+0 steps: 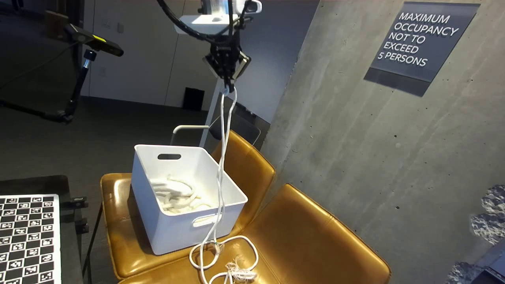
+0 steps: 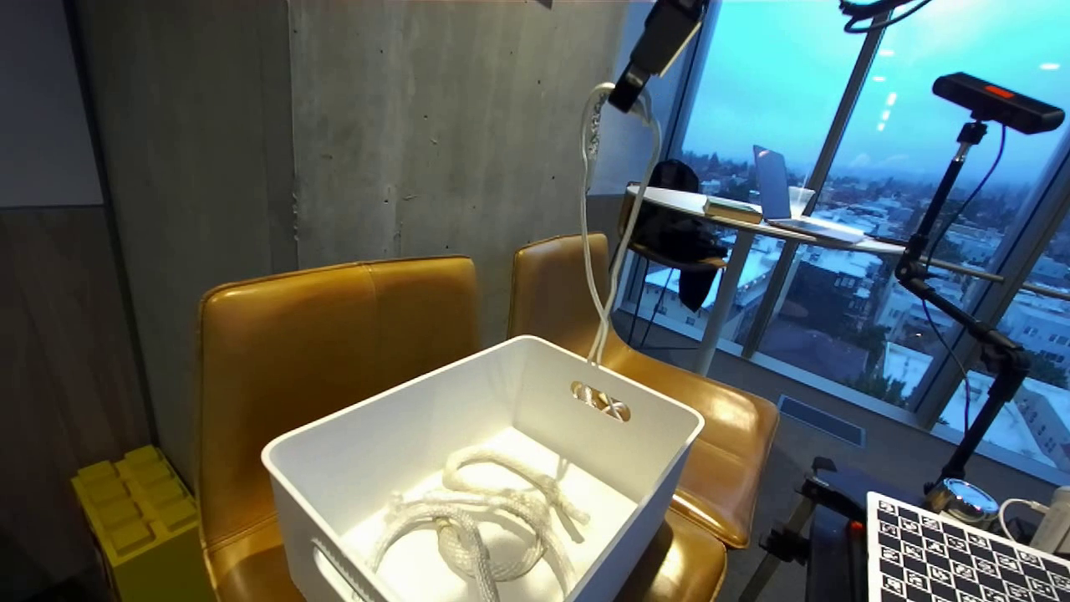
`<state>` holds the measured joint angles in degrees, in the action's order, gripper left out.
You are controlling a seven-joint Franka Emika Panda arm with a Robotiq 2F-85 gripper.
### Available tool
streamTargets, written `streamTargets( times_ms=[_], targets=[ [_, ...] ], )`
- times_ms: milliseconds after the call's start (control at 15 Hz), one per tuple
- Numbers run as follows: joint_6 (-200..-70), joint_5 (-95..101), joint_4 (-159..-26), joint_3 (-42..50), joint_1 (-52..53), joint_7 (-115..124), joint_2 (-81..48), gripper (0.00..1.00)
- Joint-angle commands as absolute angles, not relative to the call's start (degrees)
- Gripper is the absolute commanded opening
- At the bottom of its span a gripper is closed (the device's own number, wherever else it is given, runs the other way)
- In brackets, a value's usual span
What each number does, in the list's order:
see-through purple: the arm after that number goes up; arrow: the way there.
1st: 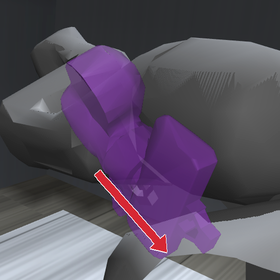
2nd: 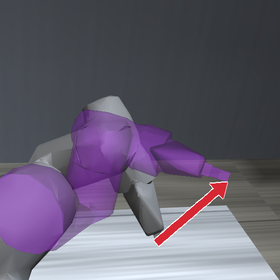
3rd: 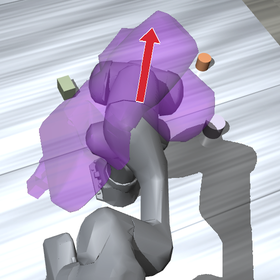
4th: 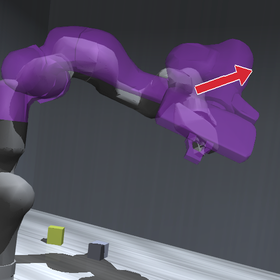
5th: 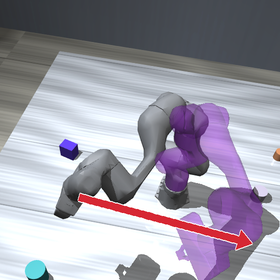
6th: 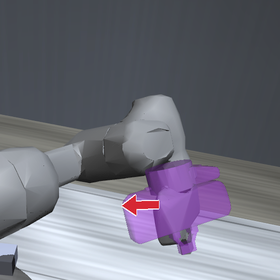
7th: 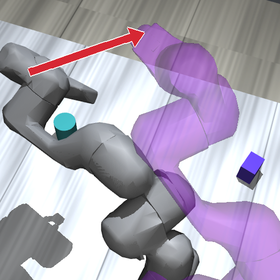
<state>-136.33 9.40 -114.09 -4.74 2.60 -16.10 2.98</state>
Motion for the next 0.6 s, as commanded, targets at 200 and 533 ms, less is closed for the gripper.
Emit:
streamTargets(
  times_ms=[200, 533],
  targets=[
    [-131.93, 10.06, -114.01, -6.31, 5.46, -12.10, 6.89, 0.01],
    [-130.05, 10.09, -109.89, -6.76, 5.89, -11.91, 4.37, 0.01]
  ],
)
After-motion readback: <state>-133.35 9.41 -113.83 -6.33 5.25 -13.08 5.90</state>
